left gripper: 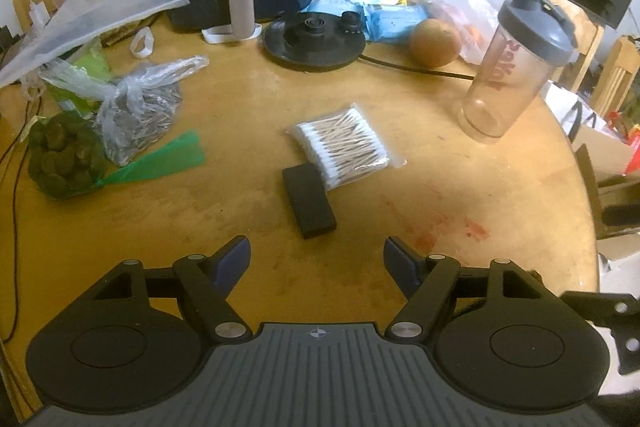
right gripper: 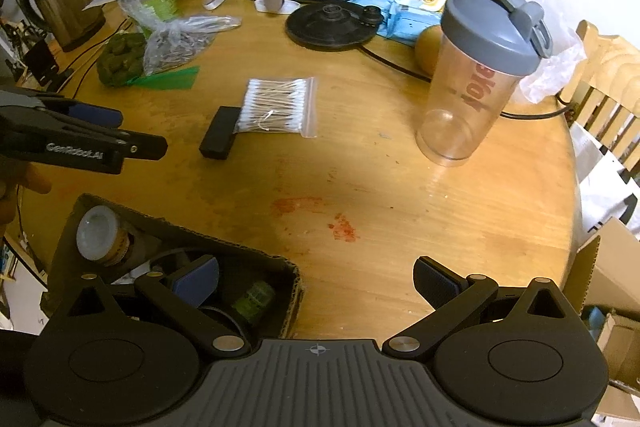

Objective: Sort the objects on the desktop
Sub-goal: 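Close the left tool on the black block and lift it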

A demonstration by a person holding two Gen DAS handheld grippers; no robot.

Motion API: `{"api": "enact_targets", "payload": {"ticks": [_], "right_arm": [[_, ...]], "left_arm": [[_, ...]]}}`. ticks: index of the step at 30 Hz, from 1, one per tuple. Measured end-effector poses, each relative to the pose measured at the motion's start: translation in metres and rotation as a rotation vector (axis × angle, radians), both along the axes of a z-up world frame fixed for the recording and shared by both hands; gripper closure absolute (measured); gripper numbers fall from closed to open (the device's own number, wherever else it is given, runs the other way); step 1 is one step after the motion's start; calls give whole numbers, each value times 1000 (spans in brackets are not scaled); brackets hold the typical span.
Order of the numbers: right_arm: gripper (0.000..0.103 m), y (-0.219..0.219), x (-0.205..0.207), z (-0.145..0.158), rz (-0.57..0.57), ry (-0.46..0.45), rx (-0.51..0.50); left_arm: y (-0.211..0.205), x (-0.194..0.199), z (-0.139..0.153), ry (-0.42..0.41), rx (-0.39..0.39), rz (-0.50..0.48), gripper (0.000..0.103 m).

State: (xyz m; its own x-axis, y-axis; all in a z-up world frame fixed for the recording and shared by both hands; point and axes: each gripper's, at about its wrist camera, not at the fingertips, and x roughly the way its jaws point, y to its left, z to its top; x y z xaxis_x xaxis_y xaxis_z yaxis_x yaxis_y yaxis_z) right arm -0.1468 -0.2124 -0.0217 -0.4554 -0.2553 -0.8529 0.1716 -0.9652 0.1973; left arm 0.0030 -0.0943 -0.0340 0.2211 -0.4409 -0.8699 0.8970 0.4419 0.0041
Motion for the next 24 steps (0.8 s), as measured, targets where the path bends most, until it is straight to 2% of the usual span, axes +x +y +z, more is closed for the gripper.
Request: {"api": "enact_targets", "payload": {"ticks": [12, 24], "right_arm": [[0, 9, -6, -5, -39, -18, 1], [0, 21, -5, -9, -86, -32, 4]], "left_arm": [[-30, 17, -29, 8, 69, 5, 30], [-57, 25, -56, 2, 94, -27, 31]]}}
